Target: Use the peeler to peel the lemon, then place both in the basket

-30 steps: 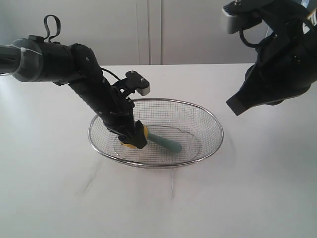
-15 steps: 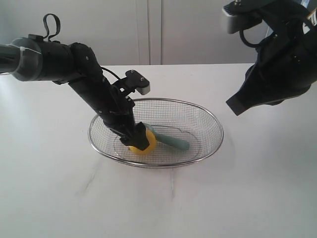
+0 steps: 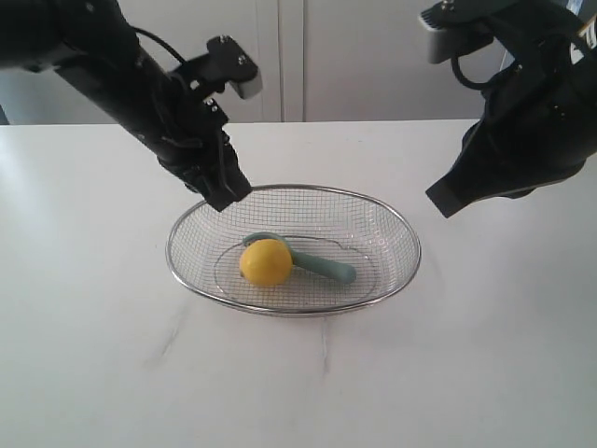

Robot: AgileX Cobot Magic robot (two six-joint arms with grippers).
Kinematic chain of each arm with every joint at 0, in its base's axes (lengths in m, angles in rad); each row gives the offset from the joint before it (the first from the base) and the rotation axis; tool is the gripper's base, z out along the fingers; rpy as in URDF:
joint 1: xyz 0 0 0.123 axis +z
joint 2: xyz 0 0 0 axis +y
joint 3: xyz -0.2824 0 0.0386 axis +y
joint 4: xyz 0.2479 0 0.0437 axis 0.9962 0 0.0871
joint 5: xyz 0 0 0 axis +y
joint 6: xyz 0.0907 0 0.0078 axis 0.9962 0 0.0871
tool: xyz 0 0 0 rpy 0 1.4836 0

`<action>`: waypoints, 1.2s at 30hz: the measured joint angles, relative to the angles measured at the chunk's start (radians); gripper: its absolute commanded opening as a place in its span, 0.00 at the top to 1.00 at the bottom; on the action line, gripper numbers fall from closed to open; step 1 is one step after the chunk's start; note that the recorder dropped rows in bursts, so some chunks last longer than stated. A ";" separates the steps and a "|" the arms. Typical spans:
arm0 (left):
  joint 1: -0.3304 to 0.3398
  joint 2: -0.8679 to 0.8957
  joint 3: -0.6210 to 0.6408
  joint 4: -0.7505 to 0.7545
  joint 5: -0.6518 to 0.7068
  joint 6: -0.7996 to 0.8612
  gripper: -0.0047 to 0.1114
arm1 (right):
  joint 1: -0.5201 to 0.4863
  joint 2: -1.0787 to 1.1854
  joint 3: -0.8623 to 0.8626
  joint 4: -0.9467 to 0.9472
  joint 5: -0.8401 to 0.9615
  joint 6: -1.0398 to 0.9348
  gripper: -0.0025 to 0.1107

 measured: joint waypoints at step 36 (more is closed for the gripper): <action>0.000 -1.008 0.270 0.311 0.464 -0.505 0.96 | 0.000 0.000 0.000 0.010 0.000 0.006 0.98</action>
